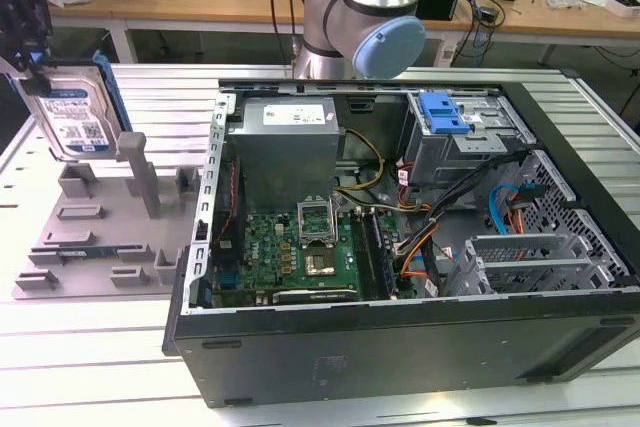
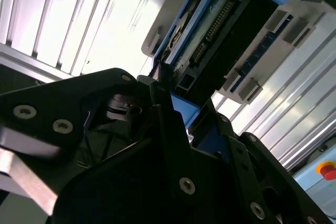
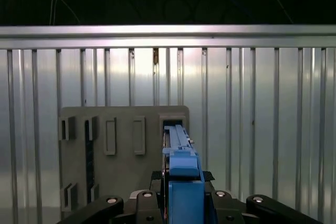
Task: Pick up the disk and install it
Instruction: 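Pick up the disk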
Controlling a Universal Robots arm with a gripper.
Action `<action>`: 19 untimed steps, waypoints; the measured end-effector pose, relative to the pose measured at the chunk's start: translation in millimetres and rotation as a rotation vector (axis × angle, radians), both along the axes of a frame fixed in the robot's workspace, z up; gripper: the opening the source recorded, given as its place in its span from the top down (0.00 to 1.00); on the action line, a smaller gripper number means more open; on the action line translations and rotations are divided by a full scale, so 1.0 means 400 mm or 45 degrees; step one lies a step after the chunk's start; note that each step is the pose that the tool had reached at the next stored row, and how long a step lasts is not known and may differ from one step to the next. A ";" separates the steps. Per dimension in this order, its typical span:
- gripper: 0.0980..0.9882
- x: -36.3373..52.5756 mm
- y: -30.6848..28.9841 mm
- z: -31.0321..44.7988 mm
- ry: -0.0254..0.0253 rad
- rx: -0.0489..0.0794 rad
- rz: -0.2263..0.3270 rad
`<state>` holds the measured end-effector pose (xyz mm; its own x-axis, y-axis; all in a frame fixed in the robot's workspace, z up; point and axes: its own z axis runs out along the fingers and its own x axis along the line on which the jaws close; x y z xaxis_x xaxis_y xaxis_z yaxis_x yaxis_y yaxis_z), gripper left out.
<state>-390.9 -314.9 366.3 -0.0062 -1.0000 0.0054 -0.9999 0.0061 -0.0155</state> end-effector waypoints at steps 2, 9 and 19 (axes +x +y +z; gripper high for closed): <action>0.70 0.000 0.000 0.015 0.0001 0.001 0.000; 0.70 0.001 0.000 0.126 -0.0002 0.013 0.001; 0.70 0.006 -0.002 0.242 -0.0002 0.047 0.000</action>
<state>-388.4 -315.8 463.2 -0.0059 -0.9995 -0.0313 -0.9999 0.0064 -0.0155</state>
